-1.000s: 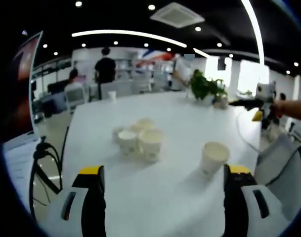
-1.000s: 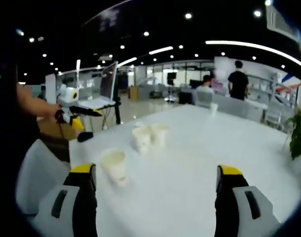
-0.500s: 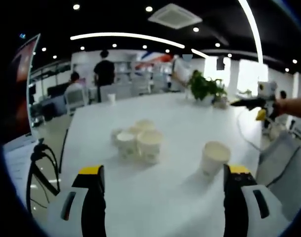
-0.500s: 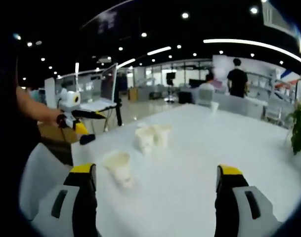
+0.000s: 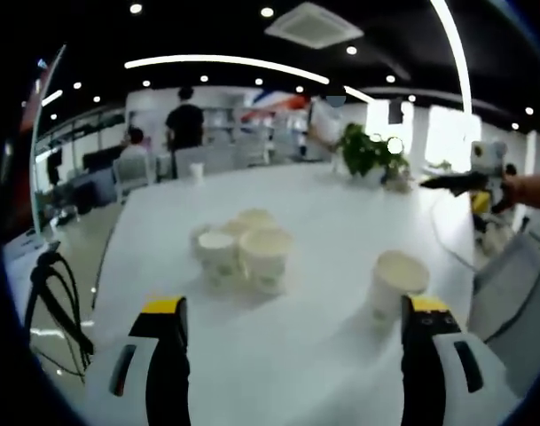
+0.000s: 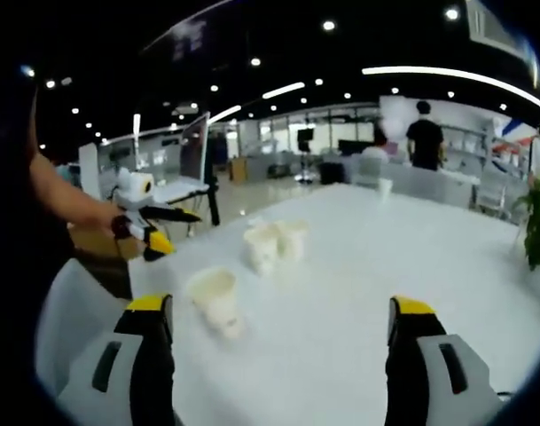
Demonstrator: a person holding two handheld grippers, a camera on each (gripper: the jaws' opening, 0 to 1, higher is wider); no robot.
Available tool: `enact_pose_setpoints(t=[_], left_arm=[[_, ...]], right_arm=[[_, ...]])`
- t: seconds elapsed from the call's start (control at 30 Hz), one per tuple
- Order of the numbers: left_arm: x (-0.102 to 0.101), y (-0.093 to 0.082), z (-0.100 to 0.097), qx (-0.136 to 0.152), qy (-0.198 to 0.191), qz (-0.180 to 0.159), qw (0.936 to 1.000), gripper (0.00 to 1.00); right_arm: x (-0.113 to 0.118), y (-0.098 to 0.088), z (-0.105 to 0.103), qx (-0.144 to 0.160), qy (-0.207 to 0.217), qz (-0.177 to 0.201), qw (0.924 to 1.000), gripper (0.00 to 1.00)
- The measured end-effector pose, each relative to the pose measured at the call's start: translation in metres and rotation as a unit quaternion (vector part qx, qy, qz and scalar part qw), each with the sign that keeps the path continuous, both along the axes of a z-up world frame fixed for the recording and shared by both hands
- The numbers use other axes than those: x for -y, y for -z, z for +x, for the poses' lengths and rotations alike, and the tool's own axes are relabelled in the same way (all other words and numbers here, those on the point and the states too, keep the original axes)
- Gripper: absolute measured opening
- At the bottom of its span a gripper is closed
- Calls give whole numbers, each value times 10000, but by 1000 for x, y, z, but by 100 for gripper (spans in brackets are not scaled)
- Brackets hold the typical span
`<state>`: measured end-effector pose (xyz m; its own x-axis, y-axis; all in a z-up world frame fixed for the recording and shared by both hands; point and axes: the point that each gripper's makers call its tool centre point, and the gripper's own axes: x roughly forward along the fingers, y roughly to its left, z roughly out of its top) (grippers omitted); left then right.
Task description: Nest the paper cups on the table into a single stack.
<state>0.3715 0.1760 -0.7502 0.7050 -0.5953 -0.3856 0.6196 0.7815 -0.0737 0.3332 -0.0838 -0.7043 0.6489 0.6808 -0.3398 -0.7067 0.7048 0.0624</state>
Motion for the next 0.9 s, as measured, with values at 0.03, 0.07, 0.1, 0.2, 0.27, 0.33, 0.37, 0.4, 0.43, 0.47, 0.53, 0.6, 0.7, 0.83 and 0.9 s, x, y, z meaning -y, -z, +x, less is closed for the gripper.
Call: enact_pose_setpoints(t=[0.03,0.07,0.1,0.2,0.27,0.33,0.37,0.4,0.43,0.47,0.53,0.6,0.7,0.83,0.9], left_arm=[[0,1,2,-3,-10,8,10000,98],[0,2,4,-4,-20,3,10000,98],[2,1,6,-1,-26,-24,10000,98],[6,-1,12,39,-15,-132,9999,98],[8,0,18,65,-3,-134,9999,98],[11,1,22,106,37,-109,9999,98],[12,1,24,126,48,-115,9998,98],[13,2,26,124,52,-113,9998,98],[14,3,28,115,61,-119,9998,98],[15,5,30,92,74,-137,9998,98],[18,6,33,69,70,-162,9998,98],[20,8,36,49,69,-186,9998,97],[25,14,40,9,114,-198,9997,94],[30,17,46,-12,153,-227,9996,92],[32,18,50,-20,160,-247,9996,91]], right_arm=[[0,0,1,1,4,7,10000,100],[-1,0,1,-5,10,25,10000,100],[-2,0,2,-17,17,58,10000,100],[-4,1,4,-34,29,98,9999,100],[-5,1,4,-56,34,128,9999,100],[-5,2,5,-70,35,129,9999,100],[-6,3,5,-82,33,138,9999,100],[-6,4,4,-90,32,139,9999,100],[-6,4,4,-101,28,136,9999,100],[-6,5,4,-121,23,132,9998,100],[-5,7,4,-138,26,125,9998,100],[-5,8,4,-155,35,124,9998,100],[-3,10,4,-188,62,142,9997,100],[-2,14,2,-242,77,140,9996,100],[-1,13,3,-243,111,168,9995,100]])
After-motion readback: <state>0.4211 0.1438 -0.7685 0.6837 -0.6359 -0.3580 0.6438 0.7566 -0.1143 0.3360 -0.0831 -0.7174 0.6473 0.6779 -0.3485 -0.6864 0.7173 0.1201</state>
